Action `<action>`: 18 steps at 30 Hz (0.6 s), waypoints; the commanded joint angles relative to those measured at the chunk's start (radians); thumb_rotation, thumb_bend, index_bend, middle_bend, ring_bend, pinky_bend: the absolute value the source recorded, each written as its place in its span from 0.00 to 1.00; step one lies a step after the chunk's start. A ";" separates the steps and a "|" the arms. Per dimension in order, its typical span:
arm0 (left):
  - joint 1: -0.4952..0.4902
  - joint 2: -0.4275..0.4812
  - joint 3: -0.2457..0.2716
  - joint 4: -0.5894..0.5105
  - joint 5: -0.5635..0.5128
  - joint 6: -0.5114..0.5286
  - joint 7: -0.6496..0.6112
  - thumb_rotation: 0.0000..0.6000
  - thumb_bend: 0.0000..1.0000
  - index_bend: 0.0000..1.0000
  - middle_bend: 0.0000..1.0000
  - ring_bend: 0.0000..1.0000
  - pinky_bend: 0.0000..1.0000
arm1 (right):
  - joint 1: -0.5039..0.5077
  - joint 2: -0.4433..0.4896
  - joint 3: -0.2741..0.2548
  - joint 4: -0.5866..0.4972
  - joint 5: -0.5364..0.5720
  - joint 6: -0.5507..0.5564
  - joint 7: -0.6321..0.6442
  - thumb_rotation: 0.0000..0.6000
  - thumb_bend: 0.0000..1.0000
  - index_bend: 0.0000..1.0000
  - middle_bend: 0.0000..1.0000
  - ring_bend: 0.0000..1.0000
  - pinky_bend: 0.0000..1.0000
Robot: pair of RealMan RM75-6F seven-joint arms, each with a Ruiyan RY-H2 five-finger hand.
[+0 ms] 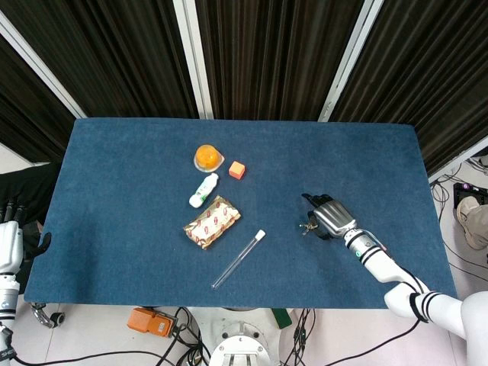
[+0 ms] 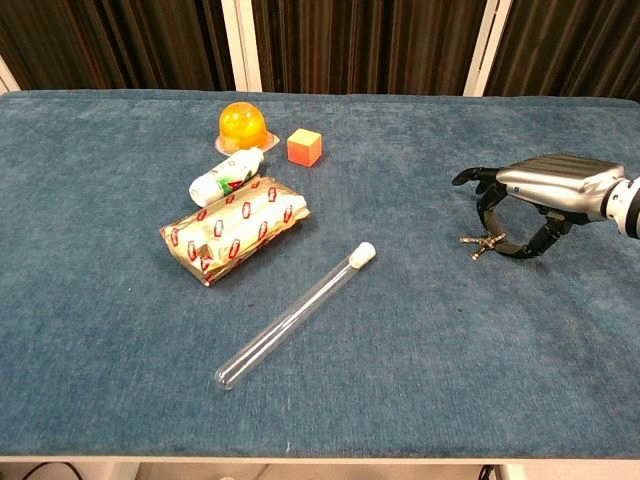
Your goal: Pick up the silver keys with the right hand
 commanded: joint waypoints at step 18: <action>0.000 0.000 -0.006 -0.014 -0.030 -0.008 0.012 1.00 0.32 0.18 0.04 0.04 0.15 | -0.005 0.055 0.023 -0.094 -0.018 0.086 -0.004 1.00 0.56 0.73 0.11 0.23 0.25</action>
